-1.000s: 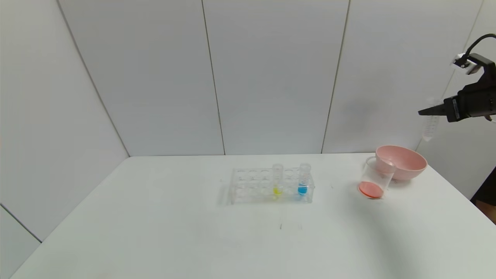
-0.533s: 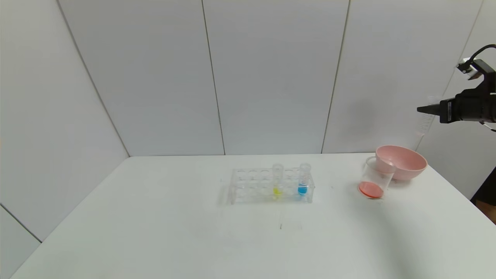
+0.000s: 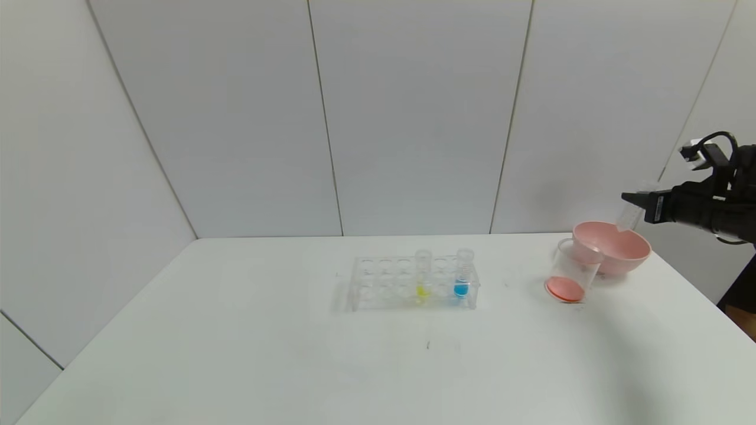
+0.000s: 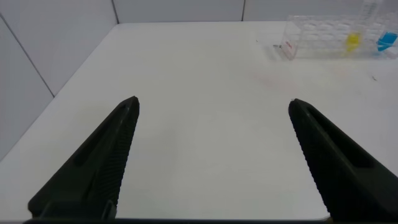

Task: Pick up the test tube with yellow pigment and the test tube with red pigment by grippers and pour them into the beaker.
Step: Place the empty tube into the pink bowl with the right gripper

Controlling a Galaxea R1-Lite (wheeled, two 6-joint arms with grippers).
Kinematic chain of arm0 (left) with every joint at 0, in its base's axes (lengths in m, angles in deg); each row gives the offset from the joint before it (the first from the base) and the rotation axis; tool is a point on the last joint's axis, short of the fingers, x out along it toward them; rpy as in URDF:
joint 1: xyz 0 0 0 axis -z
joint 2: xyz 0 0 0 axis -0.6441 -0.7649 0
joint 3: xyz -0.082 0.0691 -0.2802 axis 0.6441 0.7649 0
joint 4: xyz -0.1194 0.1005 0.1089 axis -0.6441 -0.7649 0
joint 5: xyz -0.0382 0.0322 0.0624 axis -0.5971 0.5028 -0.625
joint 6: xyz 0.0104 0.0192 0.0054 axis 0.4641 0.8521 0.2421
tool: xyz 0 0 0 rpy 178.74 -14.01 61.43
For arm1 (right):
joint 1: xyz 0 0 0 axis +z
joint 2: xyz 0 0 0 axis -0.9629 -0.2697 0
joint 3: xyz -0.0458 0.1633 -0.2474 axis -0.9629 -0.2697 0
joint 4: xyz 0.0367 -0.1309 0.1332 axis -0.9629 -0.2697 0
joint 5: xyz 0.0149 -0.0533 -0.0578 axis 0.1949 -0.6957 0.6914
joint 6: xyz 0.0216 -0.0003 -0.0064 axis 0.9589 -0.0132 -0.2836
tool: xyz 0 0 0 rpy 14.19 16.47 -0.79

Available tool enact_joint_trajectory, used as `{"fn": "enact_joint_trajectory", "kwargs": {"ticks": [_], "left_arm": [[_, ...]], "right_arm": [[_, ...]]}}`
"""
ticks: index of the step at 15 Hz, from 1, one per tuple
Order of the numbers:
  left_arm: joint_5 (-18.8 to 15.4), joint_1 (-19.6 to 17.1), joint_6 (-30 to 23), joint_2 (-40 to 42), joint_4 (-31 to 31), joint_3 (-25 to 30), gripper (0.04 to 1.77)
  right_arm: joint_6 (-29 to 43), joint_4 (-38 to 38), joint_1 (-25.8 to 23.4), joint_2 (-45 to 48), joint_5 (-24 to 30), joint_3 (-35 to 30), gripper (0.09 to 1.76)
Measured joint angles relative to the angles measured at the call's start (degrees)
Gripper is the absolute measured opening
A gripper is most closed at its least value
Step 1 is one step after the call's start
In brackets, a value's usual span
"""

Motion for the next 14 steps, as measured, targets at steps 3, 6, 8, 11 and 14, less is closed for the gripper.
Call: {"fn": "enact_joint_trajectory", "kwargs": {"ticks": [3, 6, 8, 11, 14], "left_arm": [[0.0, 0.0, 0.0, 0.0, 0.0, 0.0, 1.72], [0.0, 0.0, 0.0, 0.0, 0.0, 0.0, 1.72], [0.0, 0.0, 0.0, 0.0, 0.0, 0.0, 1.72], [0.0, 0.0, 0.0, 0.0, 0.0, 0.0, 1.72], [0.0, 0.0, 0.0, 0.0, 0.0, 0.0, 1.72]], "right_arm": [[0.0, 1.4, -0.4, -2.8, -1.3, -0.6, 0.52], [0.0, 4.0, -0.9, -5.5, -1.7, -0.5, 0.52], [0.0, 4.3, -1.2, -6.5, -1.7, -0.3, 0.52], [-0.2, 4.3, -1.4, -7.1, -1.5, -0.3, 0.52], [-0.2, 4.3, -1.4, -7.2, -1.3, -0.3, 0.52]]}}
